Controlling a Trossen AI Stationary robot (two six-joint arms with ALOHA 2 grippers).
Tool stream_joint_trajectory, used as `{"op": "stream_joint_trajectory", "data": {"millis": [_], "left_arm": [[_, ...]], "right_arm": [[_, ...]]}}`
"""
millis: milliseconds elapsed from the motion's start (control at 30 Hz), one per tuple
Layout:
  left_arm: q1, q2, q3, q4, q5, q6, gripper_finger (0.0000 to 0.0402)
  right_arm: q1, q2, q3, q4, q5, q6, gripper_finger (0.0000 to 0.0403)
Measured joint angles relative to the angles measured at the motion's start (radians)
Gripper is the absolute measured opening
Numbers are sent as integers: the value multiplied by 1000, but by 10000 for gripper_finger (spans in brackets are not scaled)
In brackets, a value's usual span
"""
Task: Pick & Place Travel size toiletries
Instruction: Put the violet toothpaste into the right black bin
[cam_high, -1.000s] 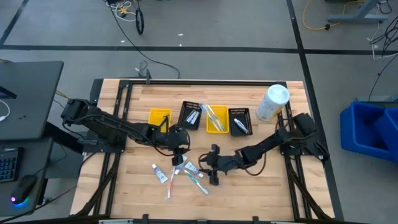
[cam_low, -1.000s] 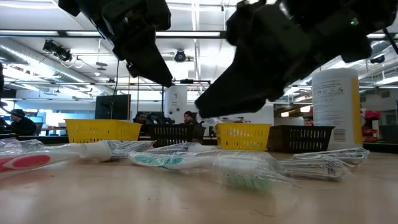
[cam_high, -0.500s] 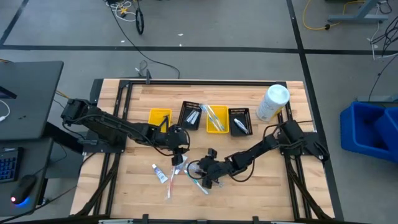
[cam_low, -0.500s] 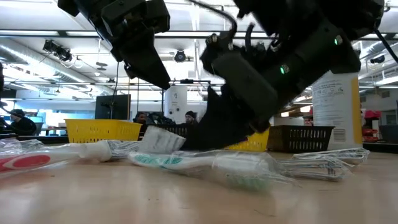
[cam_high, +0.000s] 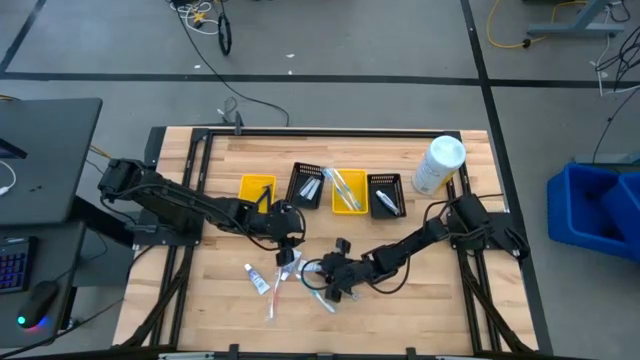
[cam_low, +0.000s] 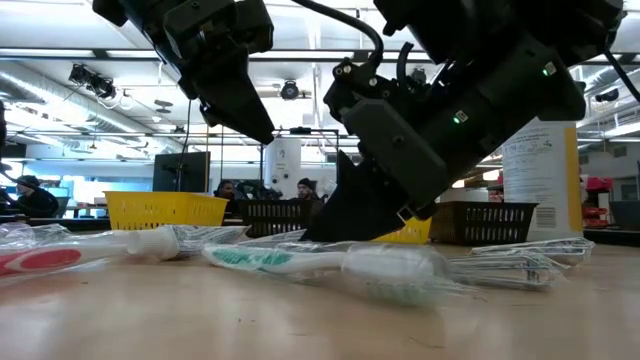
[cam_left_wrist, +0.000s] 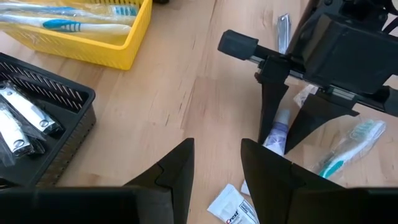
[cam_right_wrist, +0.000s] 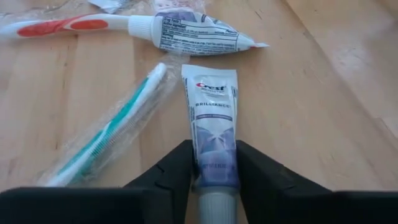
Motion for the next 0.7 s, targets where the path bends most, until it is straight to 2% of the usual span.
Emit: {"op": "stream_joint_trajectory", "data": {"millis": [200, 367, 533, 700], "left_arm": [[0, 0, 0, 0, 0, 2, 142], [0, 0, 0, 0, 0, 1, 142], [0, 0, 0, 0, 0, 0, 142], [0, 0, 0, 5, -1, -7, 142]], "right_arm": [[0, -22, -2, -29, -11, -23, 103], [2, -104, -5, -158, 30, -70, 110], [-4, -237, -5, -418, 88, 12, 108], [-3, -405, -4, -732, 221, 162, 103]]}}
